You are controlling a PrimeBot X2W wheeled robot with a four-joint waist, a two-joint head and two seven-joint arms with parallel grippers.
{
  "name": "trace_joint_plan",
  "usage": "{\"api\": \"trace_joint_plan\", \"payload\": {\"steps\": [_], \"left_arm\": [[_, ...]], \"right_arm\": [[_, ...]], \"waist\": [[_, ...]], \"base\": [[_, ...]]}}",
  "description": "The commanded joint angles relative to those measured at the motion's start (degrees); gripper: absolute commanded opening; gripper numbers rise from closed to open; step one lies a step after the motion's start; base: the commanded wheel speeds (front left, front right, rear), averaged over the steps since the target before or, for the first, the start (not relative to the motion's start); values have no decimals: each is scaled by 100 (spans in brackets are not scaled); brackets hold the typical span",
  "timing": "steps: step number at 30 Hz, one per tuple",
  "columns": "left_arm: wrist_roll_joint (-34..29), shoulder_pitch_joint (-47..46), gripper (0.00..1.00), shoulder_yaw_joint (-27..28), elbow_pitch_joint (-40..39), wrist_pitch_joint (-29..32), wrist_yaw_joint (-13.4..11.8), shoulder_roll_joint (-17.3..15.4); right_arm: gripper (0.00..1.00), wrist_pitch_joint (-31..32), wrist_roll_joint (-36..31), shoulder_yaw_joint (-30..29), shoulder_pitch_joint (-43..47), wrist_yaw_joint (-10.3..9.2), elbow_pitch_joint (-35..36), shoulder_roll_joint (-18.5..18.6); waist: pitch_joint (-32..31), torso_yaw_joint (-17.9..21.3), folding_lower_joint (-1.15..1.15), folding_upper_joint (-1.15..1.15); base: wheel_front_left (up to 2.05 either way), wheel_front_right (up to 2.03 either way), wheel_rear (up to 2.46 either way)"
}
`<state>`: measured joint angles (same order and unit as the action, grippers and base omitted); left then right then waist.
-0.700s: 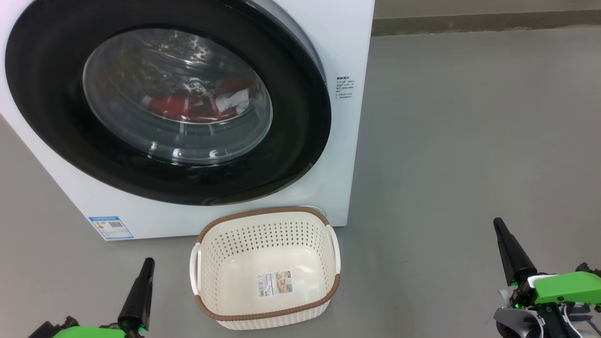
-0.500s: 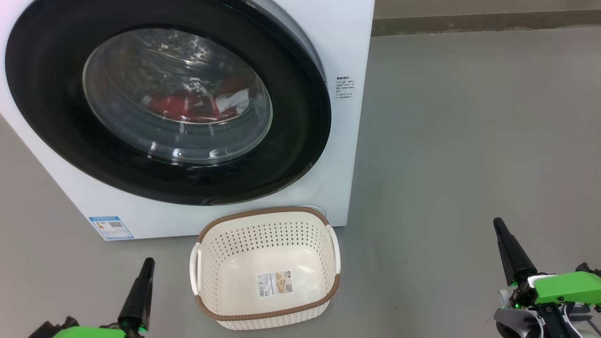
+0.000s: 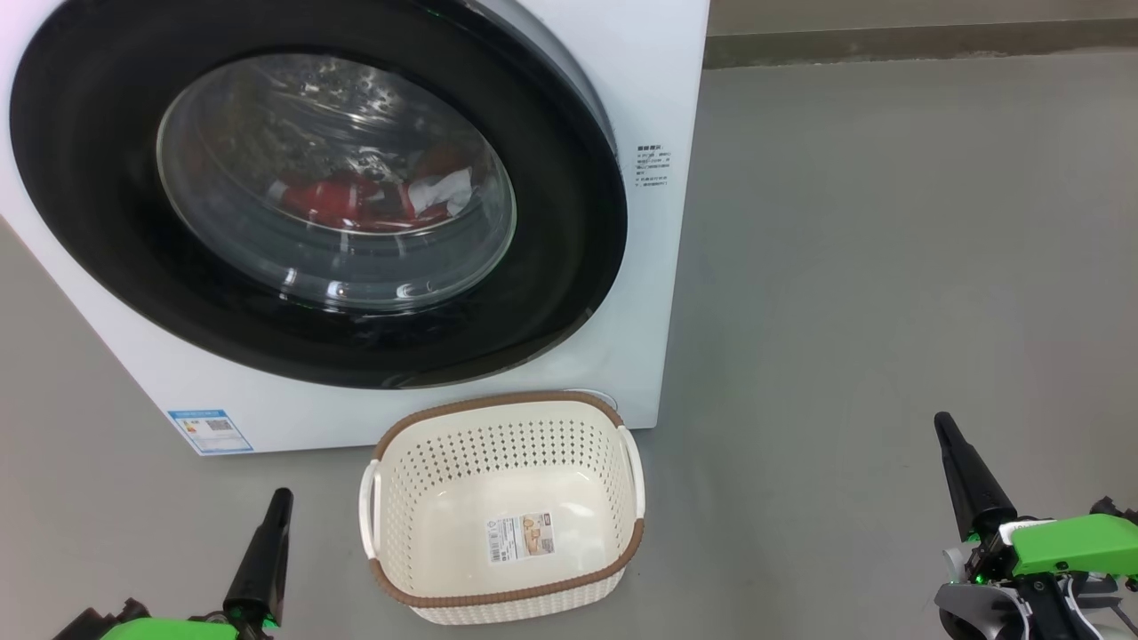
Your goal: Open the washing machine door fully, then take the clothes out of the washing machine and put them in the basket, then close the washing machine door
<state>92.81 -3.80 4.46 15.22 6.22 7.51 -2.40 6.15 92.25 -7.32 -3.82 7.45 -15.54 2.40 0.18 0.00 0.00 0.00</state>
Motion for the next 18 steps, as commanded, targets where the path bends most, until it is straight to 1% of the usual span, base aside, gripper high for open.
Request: {"api": "trace_joint_plan", "payload": {"steps": [1,18], "left_arm": [[-62,-238,0,204,-120,24,-2,-48],[-62,-238,0,204,-120,24,-2,-48]], "right_arm": [[0,32,-6,83,-236,3,152,48],[0,32,-6,83,-236,3,152,48]], "waist": [[0,0,0,0],[0,0,0,0]], "base": [[0,0,0],[0,0,0]]}}
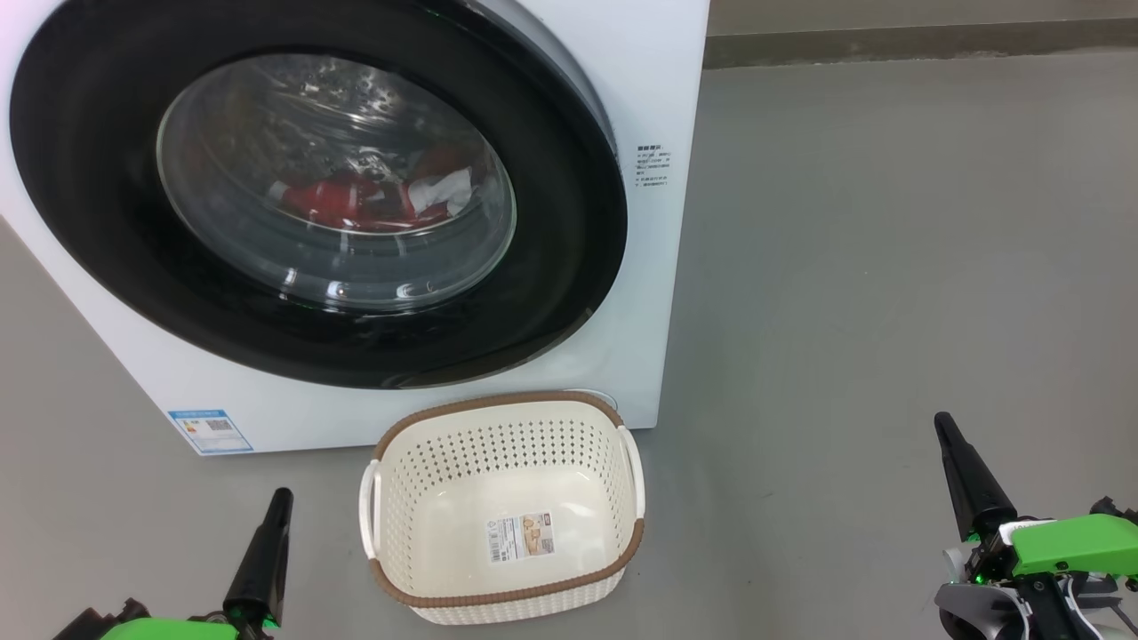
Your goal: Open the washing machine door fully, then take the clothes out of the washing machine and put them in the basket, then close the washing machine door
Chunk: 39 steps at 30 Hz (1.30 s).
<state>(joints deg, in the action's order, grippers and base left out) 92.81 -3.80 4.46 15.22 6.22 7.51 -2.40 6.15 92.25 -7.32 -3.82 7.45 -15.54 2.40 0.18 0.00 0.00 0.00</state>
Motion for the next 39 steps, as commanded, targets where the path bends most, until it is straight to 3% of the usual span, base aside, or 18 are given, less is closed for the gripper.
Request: {"api": "trace_joint_plan", "payload": {"steps": [1,29,30,39], "left_arm": [[-62,-238,0,204,-120,24,-2,-48],[-62,-238,0,204,-120,24,-2,-48],[-1,0,100,1,0,-1,0,0],[-58,156,100,-45,145,-92,0,35]], "right_arm": [[0,32,-6,83,-236,3,152,48],[0,32,-6,83,-236,3,152,48],[100,0,0,0,0,0,-2,-1],[100,-87,-33,102,165,1,-193,-81]], "waist": [[0,0,0,0],[0,0,0,0],[0,0,0,0],[1,-8,-10,0]], "base": [[0,0,0],[0,0,0],[0,0,0],[0,0,0]]}}
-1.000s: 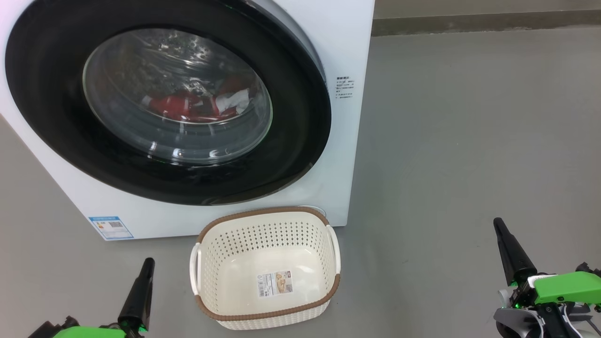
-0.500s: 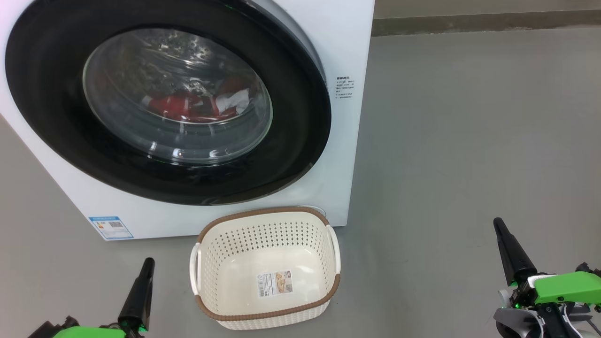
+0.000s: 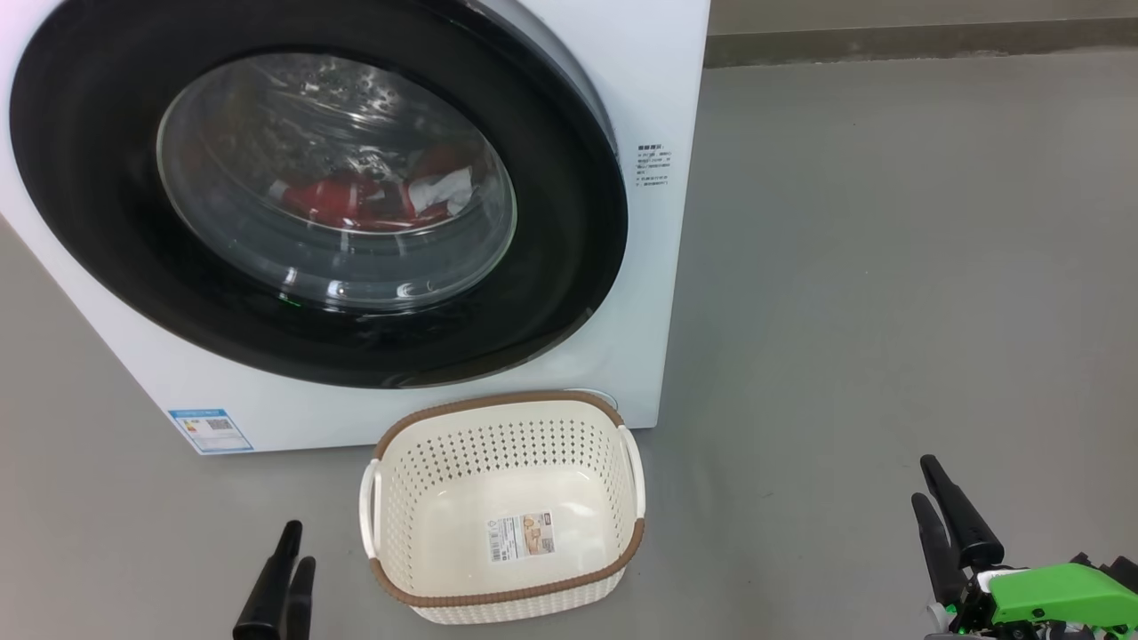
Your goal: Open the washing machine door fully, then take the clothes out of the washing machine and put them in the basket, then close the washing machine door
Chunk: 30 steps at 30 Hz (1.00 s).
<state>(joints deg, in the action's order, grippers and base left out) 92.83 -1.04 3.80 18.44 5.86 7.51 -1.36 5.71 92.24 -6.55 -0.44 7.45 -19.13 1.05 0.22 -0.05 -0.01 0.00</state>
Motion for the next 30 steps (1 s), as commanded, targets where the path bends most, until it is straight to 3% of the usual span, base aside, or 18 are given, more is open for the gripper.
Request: {"api": "trace_joint_plan", "payload": {"steps": [1,15,30], "left_arm": [[-83,-116,100,20,-190,-72,0,-70],[-755,-59,100,65,-377,-293,0,-79],[-2207,23,100,-14,-697,-548,-113,-90]], "right_arm": [[100,-61,-49,36,-167,1,172,61],[100,-290,-709,159,-99,1,216,160],[100,-543,-1713,256,-34,2,282,218]], "waist": [[-9,-6,-12,0],[8,-42,0,0],[21,-74,0,0]], "base": [[0,0,0],[0,0,0],[0,0,0]]}}
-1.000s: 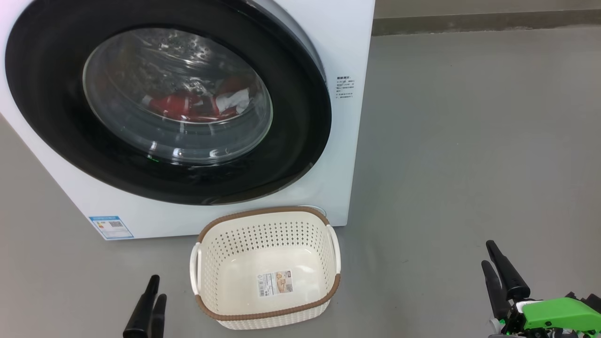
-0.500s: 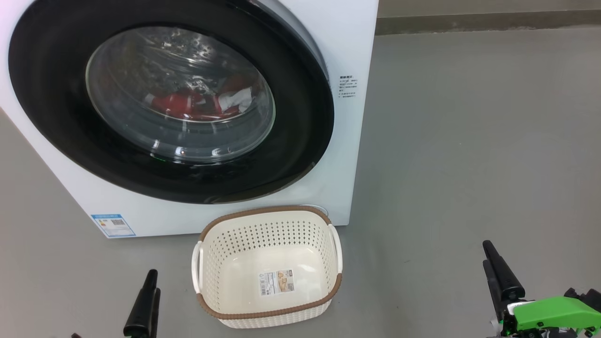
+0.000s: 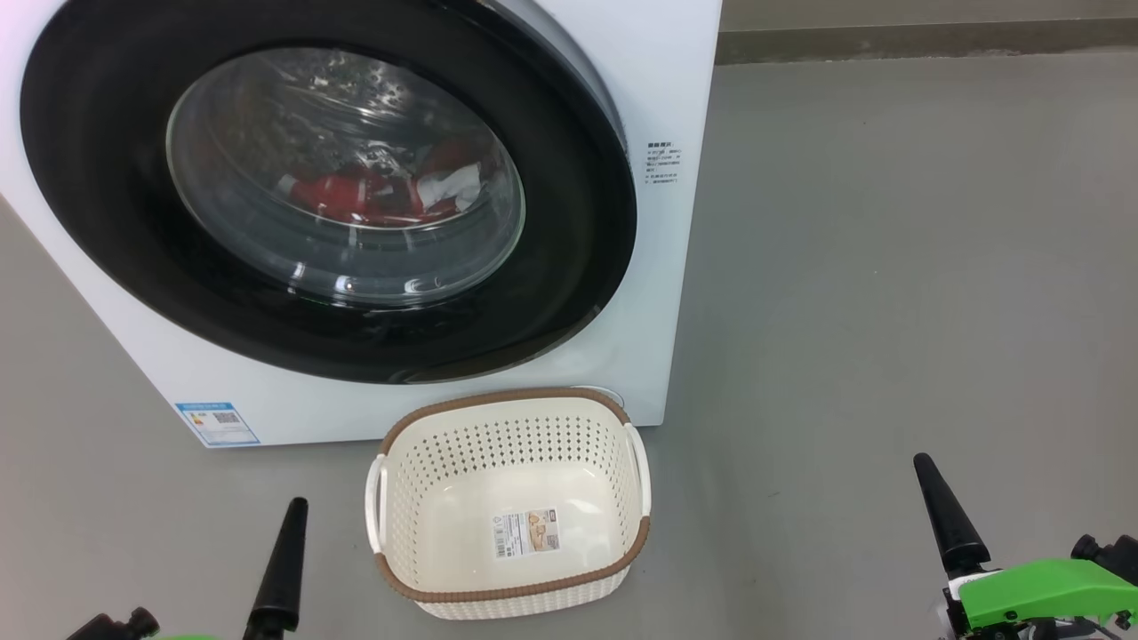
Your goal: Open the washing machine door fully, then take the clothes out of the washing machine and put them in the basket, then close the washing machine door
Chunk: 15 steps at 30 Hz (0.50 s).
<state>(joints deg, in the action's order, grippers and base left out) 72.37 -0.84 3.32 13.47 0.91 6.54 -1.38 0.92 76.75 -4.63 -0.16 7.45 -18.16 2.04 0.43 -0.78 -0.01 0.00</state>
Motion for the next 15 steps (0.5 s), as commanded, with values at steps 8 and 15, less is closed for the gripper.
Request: {"api": "trace_joint_plan", "payload": {"steps": [8,15], "left_arm": [[-861,44,100,-58,-344,-187,-114,-93],[-1456,94,100,-135,-428,-307,-194,-98]], "right_arm": [[100,-198,-797,181,-21,2,207,199],[100,-317,-1299,229,11,2,233,229]], "waist": [[6,-14,0,0],[2,-26,0,0]], "base": [[0,0,0],[0,0,0]]}}
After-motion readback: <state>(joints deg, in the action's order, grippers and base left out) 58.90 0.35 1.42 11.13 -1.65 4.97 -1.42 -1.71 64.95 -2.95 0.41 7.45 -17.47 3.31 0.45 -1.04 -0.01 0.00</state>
